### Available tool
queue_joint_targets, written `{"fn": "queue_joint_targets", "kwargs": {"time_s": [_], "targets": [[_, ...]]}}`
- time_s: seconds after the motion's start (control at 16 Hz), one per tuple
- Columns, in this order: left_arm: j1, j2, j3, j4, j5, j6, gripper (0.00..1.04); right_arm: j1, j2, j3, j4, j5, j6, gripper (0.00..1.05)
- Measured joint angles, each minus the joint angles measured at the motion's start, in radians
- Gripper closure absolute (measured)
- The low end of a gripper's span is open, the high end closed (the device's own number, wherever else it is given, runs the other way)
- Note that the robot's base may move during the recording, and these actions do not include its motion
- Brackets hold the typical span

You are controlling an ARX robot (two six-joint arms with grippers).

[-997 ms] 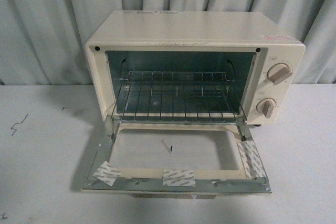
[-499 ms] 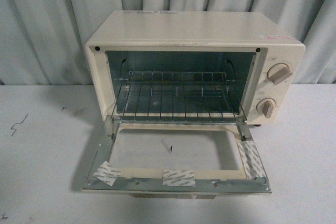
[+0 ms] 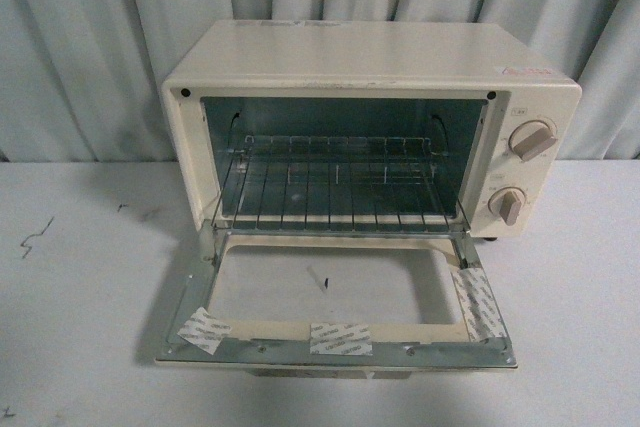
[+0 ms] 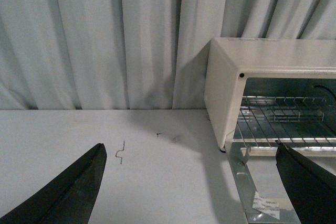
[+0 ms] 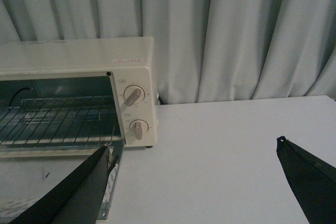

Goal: Open oven

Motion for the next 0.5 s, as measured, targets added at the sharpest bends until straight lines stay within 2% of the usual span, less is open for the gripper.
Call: {"fn": "queue_joint_targets", "kwargs": {"time_s": [0.5], "targets": [[0.0, 0.0, 0.0, 0.0, 0.0, 0.0, 0.07, 0.0, 0.0, 0.0, 0.0, 0.0, 0.0, 0.06]]}}
